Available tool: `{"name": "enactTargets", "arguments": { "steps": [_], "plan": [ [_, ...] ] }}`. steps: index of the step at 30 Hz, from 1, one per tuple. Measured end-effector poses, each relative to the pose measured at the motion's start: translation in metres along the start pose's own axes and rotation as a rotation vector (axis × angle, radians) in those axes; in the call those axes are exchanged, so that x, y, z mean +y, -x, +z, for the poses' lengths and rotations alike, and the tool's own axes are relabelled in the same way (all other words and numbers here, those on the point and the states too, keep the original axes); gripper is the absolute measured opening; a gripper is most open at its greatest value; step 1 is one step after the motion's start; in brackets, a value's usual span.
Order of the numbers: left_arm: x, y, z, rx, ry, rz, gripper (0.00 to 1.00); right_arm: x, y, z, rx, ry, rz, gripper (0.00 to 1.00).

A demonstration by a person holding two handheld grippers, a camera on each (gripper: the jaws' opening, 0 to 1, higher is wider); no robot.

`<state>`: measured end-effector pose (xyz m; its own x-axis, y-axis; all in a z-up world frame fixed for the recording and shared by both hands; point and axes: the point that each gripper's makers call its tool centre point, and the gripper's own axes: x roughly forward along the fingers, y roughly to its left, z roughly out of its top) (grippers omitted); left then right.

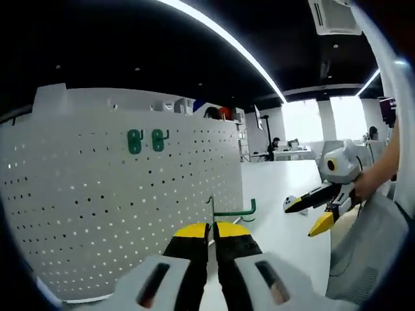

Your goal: Insert the hook assembly into the mounting plate slot until the hook locks in place.

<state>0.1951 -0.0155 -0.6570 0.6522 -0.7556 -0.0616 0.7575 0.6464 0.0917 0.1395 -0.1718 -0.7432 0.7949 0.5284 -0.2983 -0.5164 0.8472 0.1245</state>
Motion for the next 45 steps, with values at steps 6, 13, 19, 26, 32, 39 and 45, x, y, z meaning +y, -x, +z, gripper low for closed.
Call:
{"name": "enactTargets", "arguments": {
  "steps": [6, 13, 19, 26, 32, 39, 45],
  "plan": [
    [0.0, 0.003, 0.006, -0.026, -0.002, 0.009, 0.03, 0.001, 0.0, 0.0, 0.001, 0.0, 0.003, 0.73],
    [0.002, 0.001, 0.005, -0.023, 0.009, 0.014, 0.03, 0.002, -0.001, 0.0, 0.003, 0.008, 0.009, 0.73],
    [0.003, 0.001, 0.004, -0.019, 0.011, 0.014, 0.03, 0.002, -0.001, 0.003, -0.006, 0.014, 0.007, 0.72],
    [0.003, 0.001, 0.004, -0.019, 0.016, 0.017, 0.03, 0.01, 0.004, 0.024, -0.105, 0.025, 0.04, 0.72],
    [0.002, 0.002, 0.0, -0.013, 0.023, 0.017, 0.03, 0.031, 0.017, 0.066, -0.324, 0.024, 0.13, 0.67],
    [0.003, 0.001, 0.002, -0.015, 0.021, 0.021, 0.03, 0.034, 0.016, 0.071, -0.329, 0.034, 0.139, 0.67],
    [0.004, 0.002, 0.004, -0.02, 0.026, 0.03, 0.03, 0.051, 0.011, 0.088, -0.356, -0.045, 0.214, 0.56]
  ]
}}
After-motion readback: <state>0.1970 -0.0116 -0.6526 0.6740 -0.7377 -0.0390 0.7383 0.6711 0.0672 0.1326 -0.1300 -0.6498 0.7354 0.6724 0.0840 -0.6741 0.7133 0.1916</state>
